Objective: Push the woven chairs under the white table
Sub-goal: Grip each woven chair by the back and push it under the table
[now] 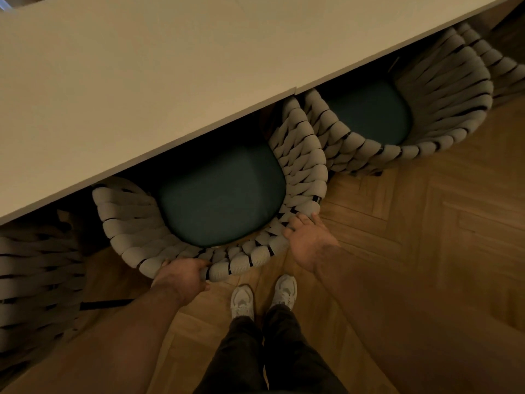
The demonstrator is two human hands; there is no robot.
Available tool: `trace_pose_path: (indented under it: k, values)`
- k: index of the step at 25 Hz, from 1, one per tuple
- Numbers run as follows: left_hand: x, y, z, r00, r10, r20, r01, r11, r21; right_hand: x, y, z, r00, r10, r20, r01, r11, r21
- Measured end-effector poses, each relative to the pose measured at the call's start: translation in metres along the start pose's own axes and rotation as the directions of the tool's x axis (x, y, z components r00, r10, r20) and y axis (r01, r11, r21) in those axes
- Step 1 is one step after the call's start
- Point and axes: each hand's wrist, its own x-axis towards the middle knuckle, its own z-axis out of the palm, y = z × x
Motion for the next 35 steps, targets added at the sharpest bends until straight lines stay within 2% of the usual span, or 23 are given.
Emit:
trace_pose_path:
  k: [5,8,11,17,22,25,29,35]
  values:
    - [-0.008,0.015,-0.016,0.999,0.015,0.048,-0.013,0.999,-0.04,-0.034,-0.005,0.012,0.997,0.057,-0.046,-0.039,0.945,0.326]
    - [-0.022,0.031,-0.031,0.997,0.068,0.046,-0.066,0.997,-0.04,-0.07,-0.006,0.012,0.98,0.184,-0.077,-0.113,0.833,0.541]
    - [-0.039,0.054,-0.054,0.995,0.102,-0.015,-0.103,0.993,-0.055,-0.116,0.007,0.005,0.935,0.337,-0.11,-0.182,0.722,0.668]
    - [-0.048,0.135,-0.109,0.956,0.258,-0.143,-0.258,0.966,0.016,-0.176,0.078,-0.012,0.802,0.579,-0.148,-0.302,0.606,0.736]
    - [-0.035,0.236,-0.14,0.908,0.357,-0.22,-0.361,0.932,0.022,-0.214,0.166,0.004,0.74,0.649,-0.179,-0.307,0.562,0.768]
    - [-0.028,0.306,-0.146,0.884,0.351,-0.308,-0.364,0.931,0.014,-0.244,0.233,0.021,0.723,0.664,-0.192,-0.312,0.562,0.766]
    - [-0.022,0.389,-0.142,0.901,0.27,-0.341,-0.31,0.948,-0.068,-0.281,0.319,0.041,0.725,0.653,-0.22,-0.325,0.606,0.726]
    - [-0.014,0.452,-0.15,0.921,0.192,-0.339,-0.243,0.963,-0.116,-0.276,0.395,0.037,0.757,0.614,-0.224,-0.307,0.636,0.708]
